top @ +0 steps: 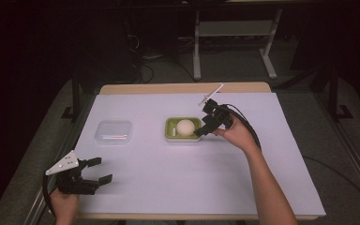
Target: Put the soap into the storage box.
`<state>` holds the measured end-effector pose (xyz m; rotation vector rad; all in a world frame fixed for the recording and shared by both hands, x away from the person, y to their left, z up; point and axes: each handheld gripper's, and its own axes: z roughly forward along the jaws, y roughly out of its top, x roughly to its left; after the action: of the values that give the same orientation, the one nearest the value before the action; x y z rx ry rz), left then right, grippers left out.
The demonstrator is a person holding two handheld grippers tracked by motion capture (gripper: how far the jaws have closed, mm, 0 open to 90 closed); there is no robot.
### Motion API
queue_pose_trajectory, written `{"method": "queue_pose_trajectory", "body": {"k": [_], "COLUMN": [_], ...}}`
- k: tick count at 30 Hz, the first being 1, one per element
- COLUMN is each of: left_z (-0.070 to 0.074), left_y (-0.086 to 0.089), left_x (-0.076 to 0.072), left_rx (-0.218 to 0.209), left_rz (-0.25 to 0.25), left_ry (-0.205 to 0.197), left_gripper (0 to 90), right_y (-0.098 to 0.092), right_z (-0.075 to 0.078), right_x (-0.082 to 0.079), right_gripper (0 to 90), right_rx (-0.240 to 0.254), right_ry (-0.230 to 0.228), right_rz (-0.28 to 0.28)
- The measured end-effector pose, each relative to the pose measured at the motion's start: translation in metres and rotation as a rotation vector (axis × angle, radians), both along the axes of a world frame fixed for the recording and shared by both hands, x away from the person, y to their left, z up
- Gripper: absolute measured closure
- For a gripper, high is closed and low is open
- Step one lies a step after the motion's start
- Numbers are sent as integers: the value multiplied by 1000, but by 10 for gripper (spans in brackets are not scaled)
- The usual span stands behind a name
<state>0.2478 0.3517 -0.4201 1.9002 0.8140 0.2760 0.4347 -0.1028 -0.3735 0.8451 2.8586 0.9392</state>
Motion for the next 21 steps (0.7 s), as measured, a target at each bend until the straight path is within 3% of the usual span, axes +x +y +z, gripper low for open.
{"method": "queue_pose_trajectory", "body": {"k": [8,16,21], "left_z": [0,0,0], "left_y": [-1,-2,-1], "left_x": [0,0,0], "left_rx": [6,8,9], "left_rz": [-2,-5,-2], "left_ry": [5,5,5], "left_gripper": [132,132,132], "right_y": [-16,-32,-45], "right_z": [-1,-8,-12], "right_x": [-18,-38,-52], "right_gripper": [237,229,231], "right_rx": [25,43,69], "right_ry": [-8,21,17], "right_rz": [-1,-13,-23]}}
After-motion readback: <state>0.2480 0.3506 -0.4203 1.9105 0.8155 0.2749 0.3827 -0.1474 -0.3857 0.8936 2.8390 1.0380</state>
